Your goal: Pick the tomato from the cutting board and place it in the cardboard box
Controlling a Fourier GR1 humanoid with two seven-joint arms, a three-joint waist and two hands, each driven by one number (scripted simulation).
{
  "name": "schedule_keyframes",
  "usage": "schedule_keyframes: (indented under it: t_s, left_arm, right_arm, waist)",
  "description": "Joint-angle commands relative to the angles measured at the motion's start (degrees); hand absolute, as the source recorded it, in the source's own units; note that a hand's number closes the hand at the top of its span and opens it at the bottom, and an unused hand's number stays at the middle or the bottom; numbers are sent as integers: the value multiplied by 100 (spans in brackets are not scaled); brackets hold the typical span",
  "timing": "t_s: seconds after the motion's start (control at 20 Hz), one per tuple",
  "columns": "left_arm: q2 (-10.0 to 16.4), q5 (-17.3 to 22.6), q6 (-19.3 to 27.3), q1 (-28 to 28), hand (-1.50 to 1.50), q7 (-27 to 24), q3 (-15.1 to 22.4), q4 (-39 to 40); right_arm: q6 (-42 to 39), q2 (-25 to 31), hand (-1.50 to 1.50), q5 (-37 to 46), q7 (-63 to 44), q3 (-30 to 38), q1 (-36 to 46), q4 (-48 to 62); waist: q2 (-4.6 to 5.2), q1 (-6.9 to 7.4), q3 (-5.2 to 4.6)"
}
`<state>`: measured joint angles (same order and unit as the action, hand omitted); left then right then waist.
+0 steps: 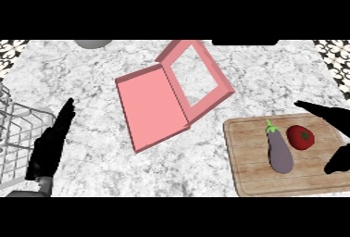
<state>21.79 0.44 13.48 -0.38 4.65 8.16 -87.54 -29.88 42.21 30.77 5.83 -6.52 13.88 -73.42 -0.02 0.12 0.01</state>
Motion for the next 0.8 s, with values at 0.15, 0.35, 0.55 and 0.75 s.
schedule_keyframes:
  t_s: [0.15,0.35,0.55,0.75]
  left_arm:
    - [-274,-270,-145,77,0,76,-240,-125]
    - [-422,-490,-252,308,0,-95,-210,-270]
    - [-439,-451,-433,268,0,636,-328,-863]
    - [-696,-697,-432,290,0,-226,-387,13]
  right_arm:
    - [48,-456,-150,443,-119,225,-389,-401]
    - [-237,-597,-150,528,-169,423,-117,-303]
    - [-207,-615,-150,753,188,510,-327,-202]
    - [-234,-646,-150,973,461,662,327,599]
  waist:
    - [-3,-18,-1]
    - [-2,-2,-2]
    - [-4,-3,0]
    - [5,15,-1]
